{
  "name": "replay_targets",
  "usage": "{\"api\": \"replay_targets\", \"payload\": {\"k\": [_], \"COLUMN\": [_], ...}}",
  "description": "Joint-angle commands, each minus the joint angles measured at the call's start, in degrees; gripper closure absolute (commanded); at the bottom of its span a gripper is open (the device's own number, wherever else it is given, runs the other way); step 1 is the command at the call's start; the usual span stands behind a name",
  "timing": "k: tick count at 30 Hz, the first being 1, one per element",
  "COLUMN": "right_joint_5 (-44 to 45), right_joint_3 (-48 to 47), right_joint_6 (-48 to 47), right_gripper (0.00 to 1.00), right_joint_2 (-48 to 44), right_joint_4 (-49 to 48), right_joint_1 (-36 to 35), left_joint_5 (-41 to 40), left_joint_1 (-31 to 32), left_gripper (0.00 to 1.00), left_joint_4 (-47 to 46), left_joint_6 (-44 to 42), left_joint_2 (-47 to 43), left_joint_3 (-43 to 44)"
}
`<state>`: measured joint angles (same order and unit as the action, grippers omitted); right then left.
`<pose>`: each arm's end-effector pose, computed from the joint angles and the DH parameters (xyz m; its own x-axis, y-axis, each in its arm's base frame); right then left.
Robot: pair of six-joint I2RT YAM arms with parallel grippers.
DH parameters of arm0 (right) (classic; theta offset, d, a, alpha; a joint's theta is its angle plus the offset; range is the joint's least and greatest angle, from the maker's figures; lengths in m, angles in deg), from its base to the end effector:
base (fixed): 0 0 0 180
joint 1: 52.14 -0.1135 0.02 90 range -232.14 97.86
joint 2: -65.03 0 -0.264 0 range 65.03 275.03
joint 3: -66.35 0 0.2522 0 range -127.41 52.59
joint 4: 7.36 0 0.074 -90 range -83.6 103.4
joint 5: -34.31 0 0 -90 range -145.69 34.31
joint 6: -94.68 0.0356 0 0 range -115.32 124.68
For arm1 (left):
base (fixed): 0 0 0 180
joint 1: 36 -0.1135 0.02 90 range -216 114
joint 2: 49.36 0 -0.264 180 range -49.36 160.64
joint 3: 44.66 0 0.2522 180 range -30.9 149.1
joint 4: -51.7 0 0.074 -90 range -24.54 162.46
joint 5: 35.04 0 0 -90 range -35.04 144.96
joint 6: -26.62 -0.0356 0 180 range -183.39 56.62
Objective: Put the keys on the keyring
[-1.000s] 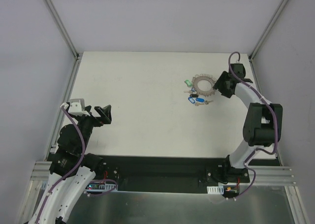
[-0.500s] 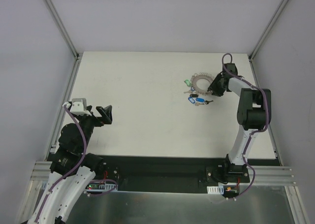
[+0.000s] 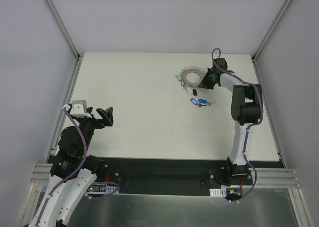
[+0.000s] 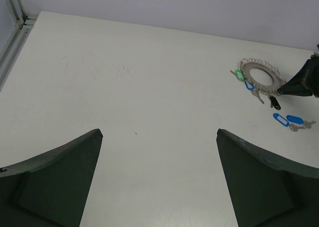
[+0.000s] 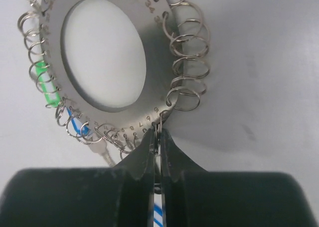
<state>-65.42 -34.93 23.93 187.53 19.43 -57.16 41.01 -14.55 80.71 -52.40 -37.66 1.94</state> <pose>0.4676 0.0471 0.1638 -0.7646 0.2590 -0.5902 0.0563 0.9390 0.3392 0.0742 -0.0199 0.3225 0.0687 -0.2256 -0.9718 0.1475 0.9657 -0.2137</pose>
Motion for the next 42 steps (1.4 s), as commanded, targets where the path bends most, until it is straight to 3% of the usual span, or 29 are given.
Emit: {"api": "replay_targets", "payload": {"k": [1,7,15,19,32,42], "right_joint_5": [-5.9,-8.6,-6.1,-4.6,2.2,5.8], "right_joint_3": [-7.0,-8.9,-0.4,7.5,20.5,26.9], "right_joint_6": [0.2,-0.1,-2.7,-4.4,-8.8,-9.7], "right_gripper": [0.99,0.99,0.99,0.99,0.99,0.99], "right_joint_2": [2.7,3.3,-5.0,-10.6,-25.1,-28.8], "right_joint_4": [-2.2,-3.1,-5.7,-5.2,2.1,4.5], "right_joint_1": [-6.5,-15.8,-25.3,-26.5,-28.5,-28.7], "left_joint_5": [-0.5,-1.0,-0.7,-0.8,0.3,1.6], "left_joint_1": [0.6,0.6,0.6,0.6,0.6,0.6], "left_gripper": [0.01,0.01,0.01,0.01,0.01,0.01], "left_joint_4": [-2.3,-2.3,-2.3,-2.3,-2.3,-2.3], "left_joint_6": [-1.1,-1.1,-1.1,-1.1,-1.0,-0.7], "left_joint_2": [-0.7,-0.6,-1.0,-1.0,-0.5,1.0], "left_joint_3": [-0.4,-0.6,-0.6,-0.6,-0.5,-0.4]}}
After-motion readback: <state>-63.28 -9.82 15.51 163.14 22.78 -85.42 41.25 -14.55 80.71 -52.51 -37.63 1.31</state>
